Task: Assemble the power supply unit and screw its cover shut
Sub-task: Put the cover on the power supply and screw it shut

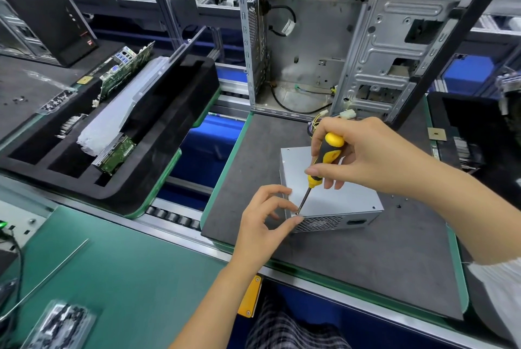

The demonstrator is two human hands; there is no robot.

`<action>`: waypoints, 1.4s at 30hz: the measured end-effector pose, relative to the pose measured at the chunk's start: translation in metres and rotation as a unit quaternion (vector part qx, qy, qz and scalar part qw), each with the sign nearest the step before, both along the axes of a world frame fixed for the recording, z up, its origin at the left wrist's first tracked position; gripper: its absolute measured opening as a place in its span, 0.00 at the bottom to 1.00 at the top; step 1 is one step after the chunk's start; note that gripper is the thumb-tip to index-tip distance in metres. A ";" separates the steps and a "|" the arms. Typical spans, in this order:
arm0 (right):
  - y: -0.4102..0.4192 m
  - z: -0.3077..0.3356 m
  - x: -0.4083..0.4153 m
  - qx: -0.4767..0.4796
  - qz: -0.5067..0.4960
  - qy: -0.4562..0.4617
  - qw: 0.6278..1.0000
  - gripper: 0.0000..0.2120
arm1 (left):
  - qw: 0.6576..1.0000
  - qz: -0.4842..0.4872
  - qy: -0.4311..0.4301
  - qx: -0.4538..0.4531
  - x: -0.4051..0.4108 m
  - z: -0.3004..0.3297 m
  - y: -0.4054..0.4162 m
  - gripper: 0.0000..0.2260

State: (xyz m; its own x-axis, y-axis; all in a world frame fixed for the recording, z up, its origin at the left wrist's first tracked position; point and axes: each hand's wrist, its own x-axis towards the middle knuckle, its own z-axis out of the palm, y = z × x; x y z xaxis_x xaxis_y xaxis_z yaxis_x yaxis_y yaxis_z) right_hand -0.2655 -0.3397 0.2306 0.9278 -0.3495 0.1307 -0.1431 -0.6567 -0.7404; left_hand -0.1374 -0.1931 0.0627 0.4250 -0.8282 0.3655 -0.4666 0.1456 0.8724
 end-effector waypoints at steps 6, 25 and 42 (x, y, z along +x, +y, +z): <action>0.001 -0.002 0.000 -0.008 0.003 0.001 1.000 0.10 | 1.000 -0.001 -0.007 -0.002 0.000 0.000 -0.001 0.04; 0.016 0.021 0.011 -0.311 -0.016 0.110 0.944 0.16 | 0.999 -0.009 0.039 0.033 -0.002 0.011 0.001 0.04; 0.028 0.025 0.038 -0.530 -0.010 0.231 0.816 0.11 | 0.998 -0.051 0.036 -0.006 0.012 0.055 -0.017 0.12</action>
State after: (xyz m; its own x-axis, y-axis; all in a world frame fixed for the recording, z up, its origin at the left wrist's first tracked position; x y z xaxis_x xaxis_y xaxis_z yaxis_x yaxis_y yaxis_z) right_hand -0.2278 -0.3115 0.2561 0.9592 -0.2825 0.0077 -0.2644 -0.8876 0.3771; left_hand -0.1256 -0.2096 0.1180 0.3645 -0.8643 0.3465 -0.3850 0.1989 0.9012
